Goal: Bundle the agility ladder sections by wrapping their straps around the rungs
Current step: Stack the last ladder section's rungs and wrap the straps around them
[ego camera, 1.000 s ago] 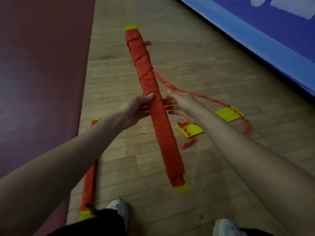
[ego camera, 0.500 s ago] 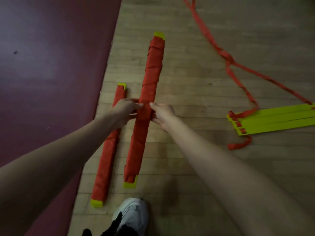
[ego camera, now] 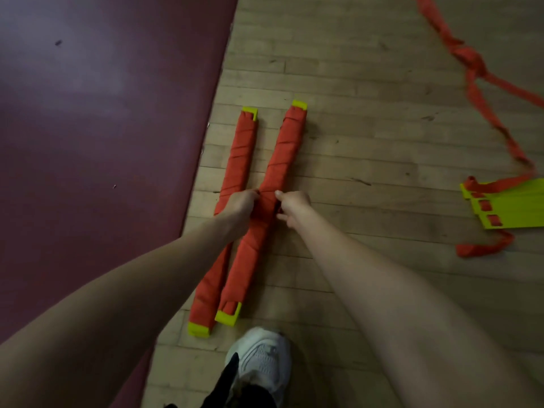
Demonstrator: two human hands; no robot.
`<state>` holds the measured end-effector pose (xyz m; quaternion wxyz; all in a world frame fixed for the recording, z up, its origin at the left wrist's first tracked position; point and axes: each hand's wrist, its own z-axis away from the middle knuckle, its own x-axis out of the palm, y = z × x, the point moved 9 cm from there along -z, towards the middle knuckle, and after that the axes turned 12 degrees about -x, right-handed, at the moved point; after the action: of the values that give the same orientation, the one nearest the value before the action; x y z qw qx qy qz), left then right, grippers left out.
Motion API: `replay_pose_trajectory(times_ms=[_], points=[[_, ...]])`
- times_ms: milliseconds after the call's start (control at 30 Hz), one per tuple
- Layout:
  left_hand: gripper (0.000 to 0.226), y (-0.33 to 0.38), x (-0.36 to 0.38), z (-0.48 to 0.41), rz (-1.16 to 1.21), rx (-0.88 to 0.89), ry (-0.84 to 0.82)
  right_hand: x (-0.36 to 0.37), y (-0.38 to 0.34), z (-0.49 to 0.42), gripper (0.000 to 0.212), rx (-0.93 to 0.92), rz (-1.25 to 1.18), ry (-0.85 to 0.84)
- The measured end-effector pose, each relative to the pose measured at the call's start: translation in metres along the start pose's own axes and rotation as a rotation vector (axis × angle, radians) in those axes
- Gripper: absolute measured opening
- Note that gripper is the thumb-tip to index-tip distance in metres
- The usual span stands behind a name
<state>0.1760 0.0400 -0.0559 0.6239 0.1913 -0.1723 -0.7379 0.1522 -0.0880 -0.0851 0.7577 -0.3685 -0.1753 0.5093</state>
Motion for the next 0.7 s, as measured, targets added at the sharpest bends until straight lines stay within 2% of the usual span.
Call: replay_pose_trajectory(times_ms=[100,233,333,433,567,600,700], points=[[0.029,-0.001,0.001,0.0,0.008,0.002,0.002,0.003,0.001,-0.007,0.031,0.001,0.012,-0.005],[0.03,0.002,-0.005,-0.002,0.067,-0.029,0.006,0.012,-0.006,-0.004,0.017,-0.011,0.023,-0.051],[0.035,0.006,-0.006,0.001,0.055,-0.013,0.039,0.017,-0.013,0.002,0.029,-0.041,0.096,-0.169],[0.034,0.026,0.002,0.018,-0.068,0.058,0.055,0.006,-0.031,0.004,0.042,-0.213,0.374,-0.243],[0.017,0.074,0.033,0.031,-0.058,0.196,0.15,-0.065,-0.06,0.002,0.051,-0.381,0.592,-0.162],[0.014,0.079,0.051,0.031,-0.011,0.209,0.113,-0.091,-0.067,0.002,0.055,-0.396,0.626,-0.141],[0.018,0.074,0.13,0.038,0.031,0.173,-0.144,-0.187,-0.085,0.003,0.064,-0.401,0.704,0.001]])
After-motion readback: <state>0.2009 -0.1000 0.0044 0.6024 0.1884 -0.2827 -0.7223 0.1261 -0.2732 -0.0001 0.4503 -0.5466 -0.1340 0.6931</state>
